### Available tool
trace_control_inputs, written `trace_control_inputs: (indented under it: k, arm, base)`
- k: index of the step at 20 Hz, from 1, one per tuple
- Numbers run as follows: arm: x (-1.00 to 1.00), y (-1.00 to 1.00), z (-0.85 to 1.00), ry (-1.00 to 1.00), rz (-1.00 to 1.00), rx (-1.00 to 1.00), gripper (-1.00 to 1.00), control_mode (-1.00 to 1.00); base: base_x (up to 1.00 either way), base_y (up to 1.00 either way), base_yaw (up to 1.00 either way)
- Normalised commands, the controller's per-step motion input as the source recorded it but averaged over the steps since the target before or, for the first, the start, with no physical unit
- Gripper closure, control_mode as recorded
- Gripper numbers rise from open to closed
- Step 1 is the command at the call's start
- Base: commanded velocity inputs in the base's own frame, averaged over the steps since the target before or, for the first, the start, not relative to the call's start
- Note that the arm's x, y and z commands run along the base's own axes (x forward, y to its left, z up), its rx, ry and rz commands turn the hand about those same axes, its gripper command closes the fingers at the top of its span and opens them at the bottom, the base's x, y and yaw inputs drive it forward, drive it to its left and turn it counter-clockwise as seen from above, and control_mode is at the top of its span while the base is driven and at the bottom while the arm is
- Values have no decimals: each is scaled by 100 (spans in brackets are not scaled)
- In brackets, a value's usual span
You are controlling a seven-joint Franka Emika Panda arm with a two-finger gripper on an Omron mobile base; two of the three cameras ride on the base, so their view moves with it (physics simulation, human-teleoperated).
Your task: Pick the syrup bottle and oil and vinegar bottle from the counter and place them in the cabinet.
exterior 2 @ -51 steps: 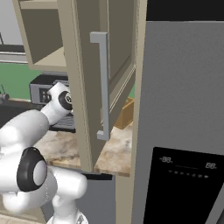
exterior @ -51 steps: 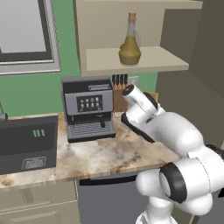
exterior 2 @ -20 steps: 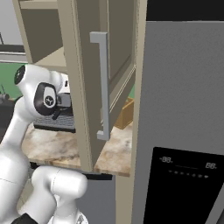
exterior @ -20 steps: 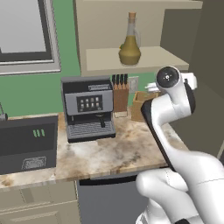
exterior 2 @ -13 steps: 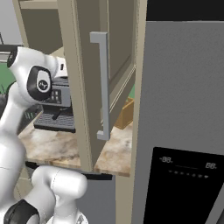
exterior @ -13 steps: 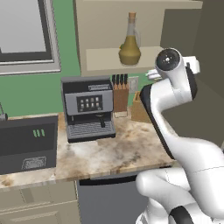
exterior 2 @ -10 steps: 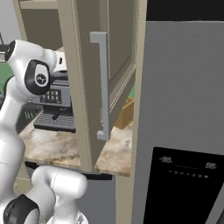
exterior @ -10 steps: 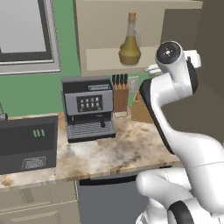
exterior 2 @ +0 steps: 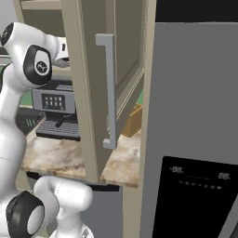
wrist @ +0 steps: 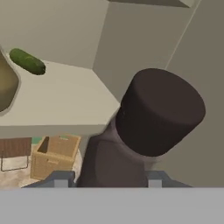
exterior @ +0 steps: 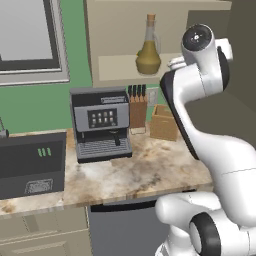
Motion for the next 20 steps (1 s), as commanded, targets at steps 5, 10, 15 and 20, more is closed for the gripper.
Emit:
trace_control_inputs:
  k: [5,10,15,20]
  arm:
    - [24,0,30,-1,1,0,100,-100]
    - [27,0,21,-2,2,-2,100,-100]
    - [25,0,8,-3,2,-2,100,-100]
    - [36,0,0,-1,1,-1,100,-100]
  base:
    - [0,0,0]
    - [0,0,0]
    - [0,0,0]
    - [0,0,0]
